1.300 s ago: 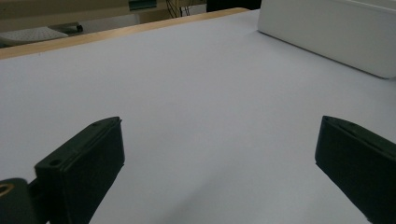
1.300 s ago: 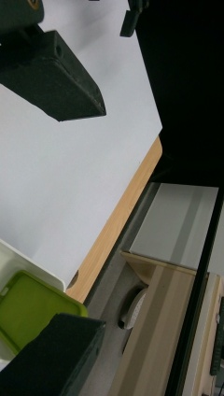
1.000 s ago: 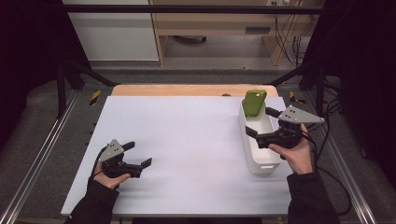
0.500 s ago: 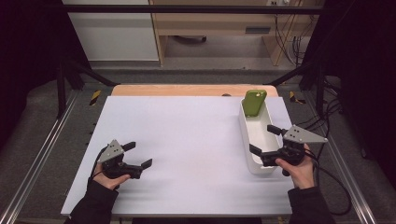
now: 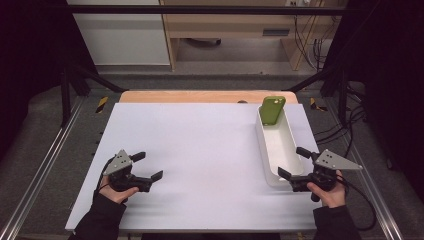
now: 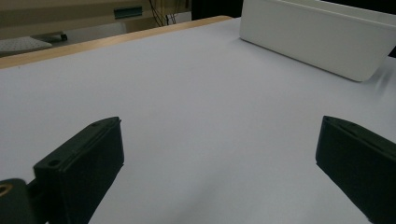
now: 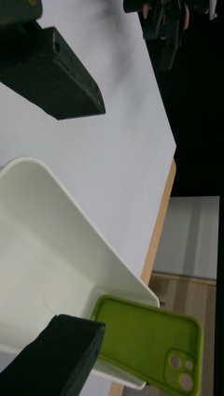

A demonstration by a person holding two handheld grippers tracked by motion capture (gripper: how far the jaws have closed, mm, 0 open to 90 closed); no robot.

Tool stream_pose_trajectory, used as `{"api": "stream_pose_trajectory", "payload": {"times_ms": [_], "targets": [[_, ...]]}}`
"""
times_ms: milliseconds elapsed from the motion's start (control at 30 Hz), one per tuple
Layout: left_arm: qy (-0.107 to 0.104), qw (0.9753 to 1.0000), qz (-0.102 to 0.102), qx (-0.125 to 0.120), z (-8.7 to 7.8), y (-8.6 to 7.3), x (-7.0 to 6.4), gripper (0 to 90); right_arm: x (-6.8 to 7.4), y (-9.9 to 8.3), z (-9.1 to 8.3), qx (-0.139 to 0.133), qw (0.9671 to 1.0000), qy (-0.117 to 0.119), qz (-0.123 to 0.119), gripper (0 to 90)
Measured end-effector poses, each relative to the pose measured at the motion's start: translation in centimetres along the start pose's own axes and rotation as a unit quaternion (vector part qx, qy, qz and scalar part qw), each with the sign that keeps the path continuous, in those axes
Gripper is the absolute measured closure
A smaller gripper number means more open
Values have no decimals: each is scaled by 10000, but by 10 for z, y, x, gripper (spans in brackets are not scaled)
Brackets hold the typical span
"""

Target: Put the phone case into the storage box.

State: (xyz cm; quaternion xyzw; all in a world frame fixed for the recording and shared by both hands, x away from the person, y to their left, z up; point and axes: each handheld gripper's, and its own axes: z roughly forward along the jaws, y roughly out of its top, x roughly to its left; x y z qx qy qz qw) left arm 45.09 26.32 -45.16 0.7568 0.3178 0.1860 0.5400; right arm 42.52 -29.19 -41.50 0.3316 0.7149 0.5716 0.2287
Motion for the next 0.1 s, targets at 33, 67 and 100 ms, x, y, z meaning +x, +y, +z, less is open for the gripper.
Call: {"api": "stream_pose_trajectory", "payload": {"times_ms": [33, 67, 100], "targets": [[-3, 10000, -2, 1, 0, 0, 0, 10, -1, -1, -2, -17, 10000, -6, 15, 6], [-5, 10000, -1, 2, 0, 0, 0, 10, -2, -2, -3, -33, 10000, -4, 43, 6], [-2, 10000, 6, 8, 0, 0, 0, 10, -3, -3, -3, -26, 10000, -43, 14, 6]]}}
